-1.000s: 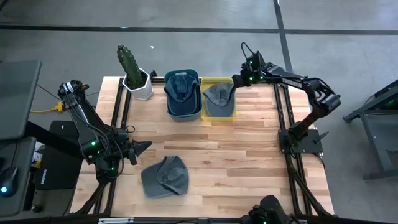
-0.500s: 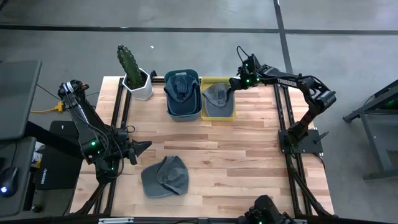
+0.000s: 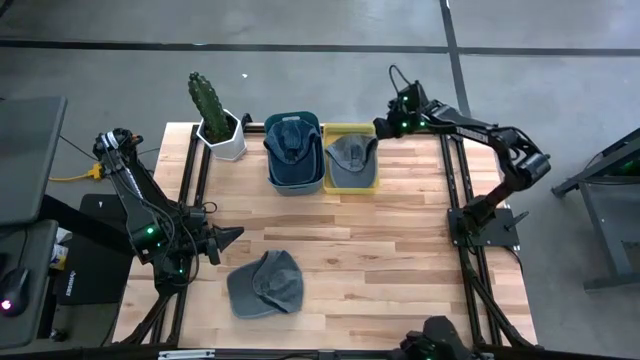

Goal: Pick & Place hat
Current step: Put the gray cap into the yellow bin

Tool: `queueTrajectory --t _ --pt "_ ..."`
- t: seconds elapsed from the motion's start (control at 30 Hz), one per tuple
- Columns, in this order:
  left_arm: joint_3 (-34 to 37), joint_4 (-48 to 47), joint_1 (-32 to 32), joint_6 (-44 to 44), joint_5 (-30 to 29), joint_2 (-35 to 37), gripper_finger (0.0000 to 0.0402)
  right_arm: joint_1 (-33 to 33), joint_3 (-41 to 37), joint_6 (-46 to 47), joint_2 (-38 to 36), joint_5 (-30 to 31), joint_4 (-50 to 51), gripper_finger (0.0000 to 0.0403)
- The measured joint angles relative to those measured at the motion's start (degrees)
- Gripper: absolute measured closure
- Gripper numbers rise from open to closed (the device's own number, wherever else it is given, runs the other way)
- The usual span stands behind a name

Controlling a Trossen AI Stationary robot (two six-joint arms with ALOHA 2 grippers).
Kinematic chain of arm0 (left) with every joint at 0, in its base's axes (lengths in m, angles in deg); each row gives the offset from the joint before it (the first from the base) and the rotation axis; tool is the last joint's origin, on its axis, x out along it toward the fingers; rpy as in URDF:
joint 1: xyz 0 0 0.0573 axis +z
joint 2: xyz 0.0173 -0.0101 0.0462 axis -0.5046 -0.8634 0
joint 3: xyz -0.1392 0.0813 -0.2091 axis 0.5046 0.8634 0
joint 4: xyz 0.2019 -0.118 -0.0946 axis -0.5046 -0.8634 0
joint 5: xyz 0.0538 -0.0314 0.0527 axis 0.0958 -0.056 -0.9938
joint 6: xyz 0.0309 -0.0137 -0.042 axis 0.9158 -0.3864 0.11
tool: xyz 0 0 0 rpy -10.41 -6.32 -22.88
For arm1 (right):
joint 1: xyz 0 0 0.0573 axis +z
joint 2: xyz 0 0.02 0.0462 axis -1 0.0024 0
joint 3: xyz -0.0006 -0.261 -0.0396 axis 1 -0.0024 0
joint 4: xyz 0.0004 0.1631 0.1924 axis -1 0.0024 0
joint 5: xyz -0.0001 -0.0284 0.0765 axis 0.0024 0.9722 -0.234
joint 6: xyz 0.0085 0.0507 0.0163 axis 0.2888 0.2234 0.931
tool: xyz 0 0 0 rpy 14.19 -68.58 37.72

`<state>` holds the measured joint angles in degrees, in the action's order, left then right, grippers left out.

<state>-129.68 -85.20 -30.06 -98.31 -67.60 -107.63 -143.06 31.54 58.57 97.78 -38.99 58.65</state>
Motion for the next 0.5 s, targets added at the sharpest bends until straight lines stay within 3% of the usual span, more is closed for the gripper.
queueTrajectory --t 0.27,0.5 --pt "0.0 0.0 0.0 0.0 1.5 0.0 0.0401 -0.4 0.0 0.0 -7.5 -0.5 0.1 0.0403" --pt "0.0 -1.2 0.0 -0.1 10.8 -0.1 0.0401 0.6 0.0 -2.1 -15.9 -3.6 1.7 0.0403"
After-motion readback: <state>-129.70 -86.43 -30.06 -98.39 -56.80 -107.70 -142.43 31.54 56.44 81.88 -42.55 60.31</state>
